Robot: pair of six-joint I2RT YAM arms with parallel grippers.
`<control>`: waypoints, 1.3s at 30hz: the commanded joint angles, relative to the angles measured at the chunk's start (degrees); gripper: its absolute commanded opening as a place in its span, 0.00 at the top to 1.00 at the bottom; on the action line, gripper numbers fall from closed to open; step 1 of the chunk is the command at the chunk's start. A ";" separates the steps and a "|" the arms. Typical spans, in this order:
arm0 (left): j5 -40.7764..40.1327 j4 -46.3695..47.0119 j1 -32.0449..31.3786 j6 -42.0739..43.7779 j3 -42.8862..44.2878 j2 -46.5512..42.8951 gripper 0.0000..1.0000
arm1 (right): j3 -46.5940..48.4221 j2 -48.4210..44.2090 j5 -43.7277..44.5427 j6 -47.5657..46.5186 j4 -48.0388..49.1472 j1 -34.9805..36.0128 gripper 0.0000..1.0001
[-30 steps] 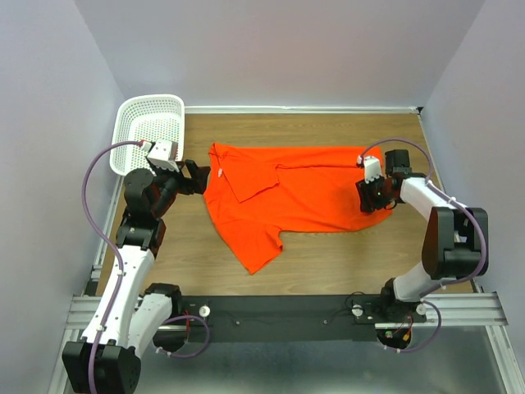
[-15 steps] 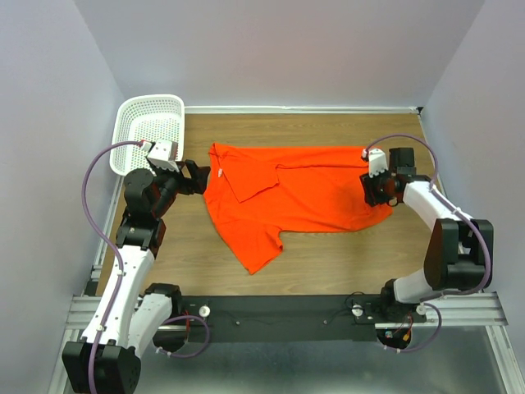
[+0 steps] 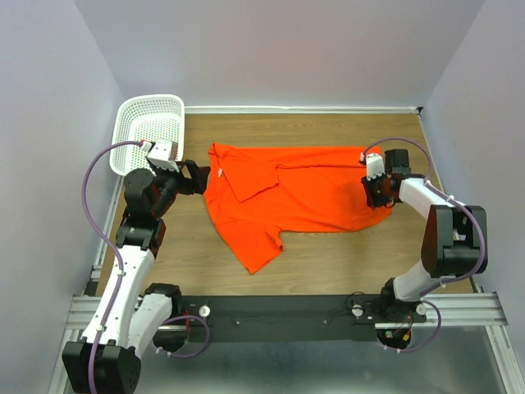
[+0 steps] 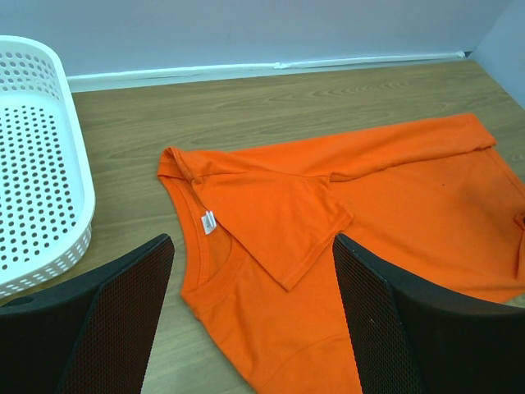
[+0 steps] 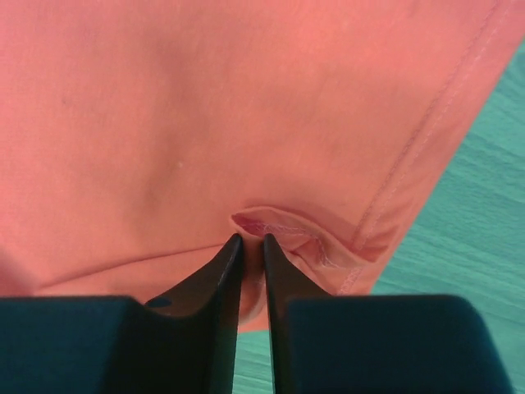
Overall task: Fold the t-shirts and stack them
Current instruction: Fold the tshirt
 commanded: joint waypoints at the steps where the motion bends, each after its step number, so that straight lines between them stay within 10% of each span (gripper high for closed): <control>1: 1.42 0.48 0.14 1.00 1.19 -0.60 0.14 | -1.02 -5.39 2.20 -0.27 0.44 0.07 0.79; 13: 1.50 0.65 0.14 0.92 1.19 -0.42 0.14 | -6.39 -16.14 2.29 -3.69 -6.40 0.07 0.88; 39: 1.41 0.12 0.14 0.92 0.84 -1.48 0.14 | -4.38 -20.37 0.72 -13.59 -16.60 -8.00 0.46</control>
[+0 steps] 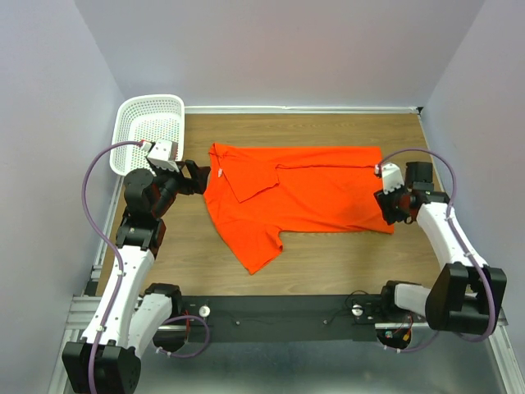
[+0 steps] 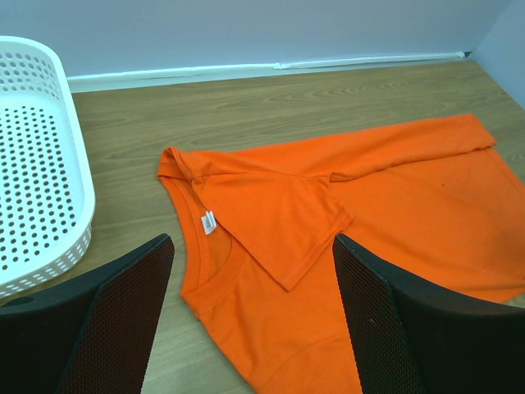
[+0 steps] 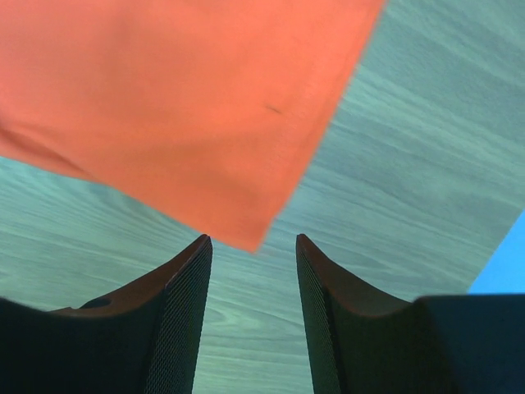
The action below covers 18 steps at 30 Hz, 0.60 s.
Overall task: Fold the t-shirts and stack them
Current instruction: Fold the tshirt
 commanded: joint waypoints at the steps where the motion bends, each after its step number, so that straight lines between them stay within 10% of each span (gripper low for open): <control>1: 1.68 0.10 0.14 0.74 0.84 -1.89 0.14 | 2.51 3.13 -4.64 -8.74 -3.88 -5.89 0.46; 9: 3.70 0.89 0.14 0.48 0.84 -2.51 0.14 | -2.31 6.05 -13.35 -44.31 -19.71 -12.15 0.37; 18: 5.19 1.07 0.14 0.65 1.19 -2.78 0.14 | -0.13 13.24 -15.29 -46.47 -11.29 -11.97 0.39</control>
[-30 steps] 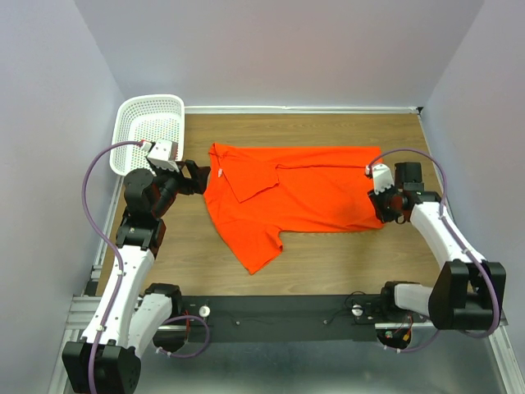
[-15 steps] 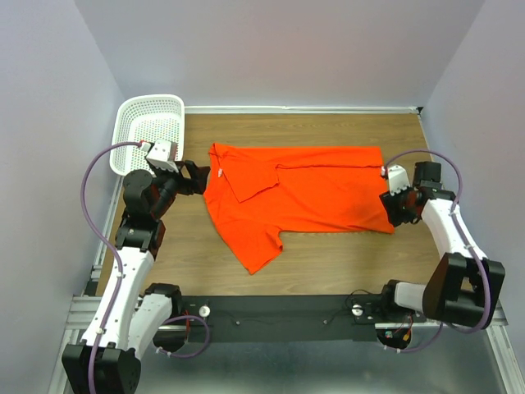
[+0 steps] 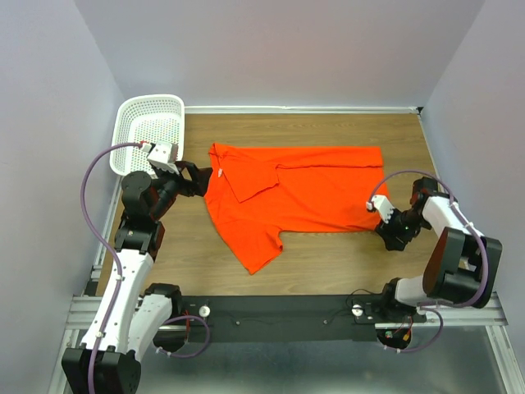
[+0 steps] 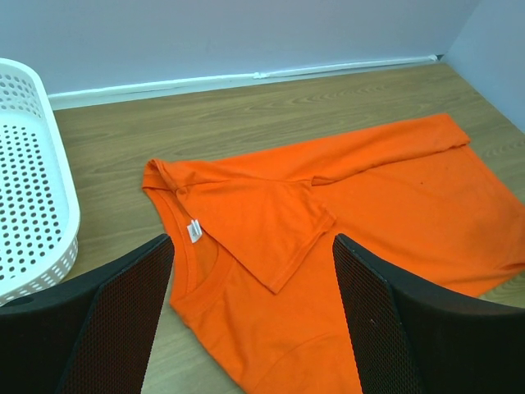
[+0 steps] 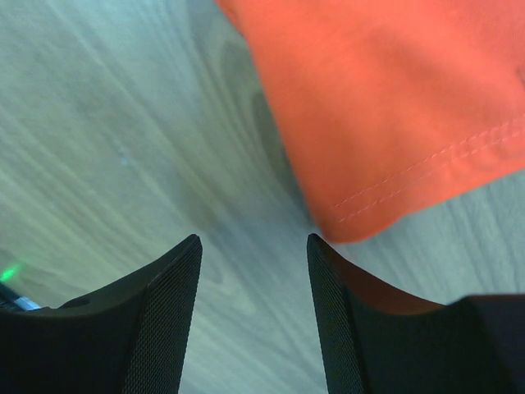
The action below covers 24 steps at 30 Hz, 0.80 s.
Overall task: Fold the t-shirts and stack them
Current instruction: Fold the tshirt
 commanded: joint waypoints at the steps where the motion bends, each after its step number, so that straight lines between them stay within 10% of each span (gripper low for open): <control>1: 2.16 0.94 0.14 0.78 1.19 -1.05 0.14 | 2.32 3.58 -1.48 -2.63 4.50 -0.15 0.39; 18: 3.56 1.29 0.14 0.34 1.10 -0.87 0.14 | 3.12 7.02 -3.14 3.61 12.42 -0.15 0.53; 24: 3.65 1.29 0.14 0.35 1.01 -0.43 0.14 | 4.08 7.20 -5.07 6.16 12.16 -0.15 0.82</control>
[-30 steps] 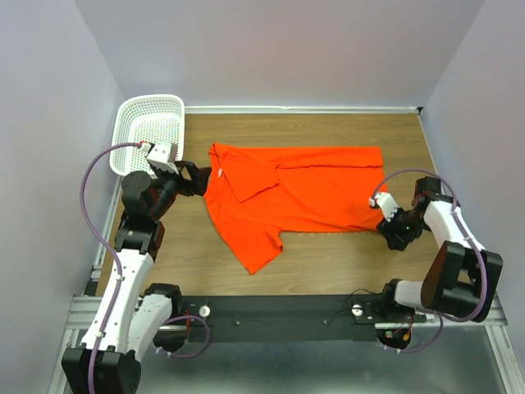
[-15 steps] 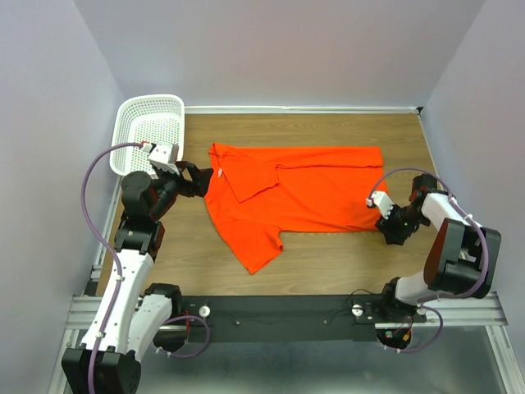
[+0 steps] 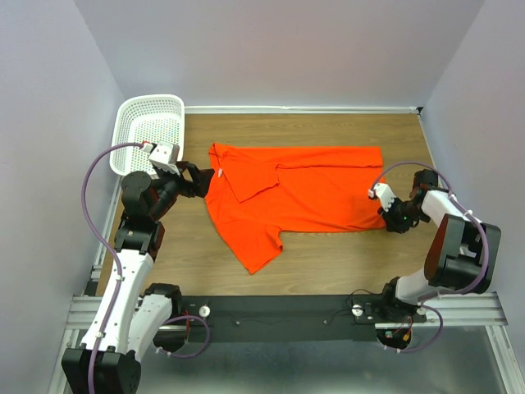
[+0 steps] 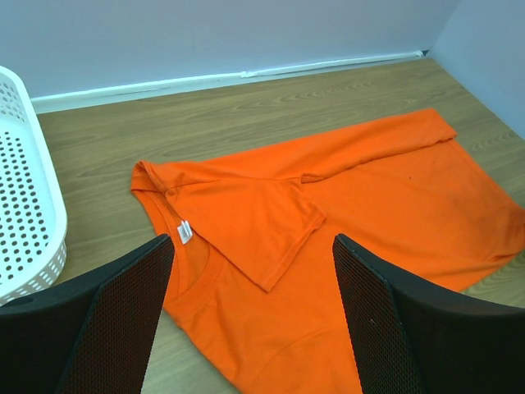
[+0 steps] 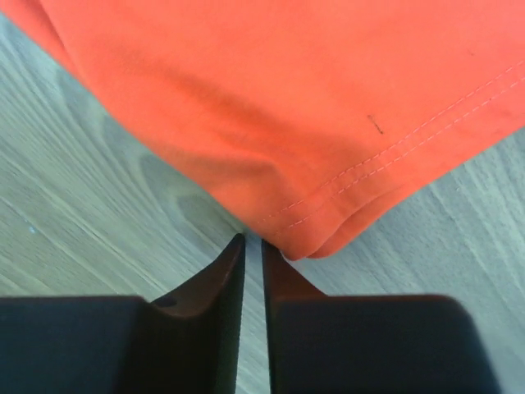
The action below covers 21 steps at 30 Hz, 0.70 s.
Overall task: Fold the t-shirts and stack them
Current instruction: Fold the tshirt
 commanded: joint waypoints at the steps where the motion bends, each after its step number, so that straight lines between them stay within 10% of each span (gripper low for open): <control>1: 1.40 1.22 0.14 0.43 1.01 -0.32 0.14 | 1.92 0.90 -3.17 2.73 1.16 -0.15 0.84; 14: 1.22 1.22 0.14 0.43 1.10 0.20 0.14 | 8.69 -2.52 -5.11 8.98 -5.95 -0.15 0.99; 21: 1.40 1.22 0.14 0.43 1.01 0.20 0.14 | 6.85 -1.30 -2.39 8.46 -6.75 -0.15 0.62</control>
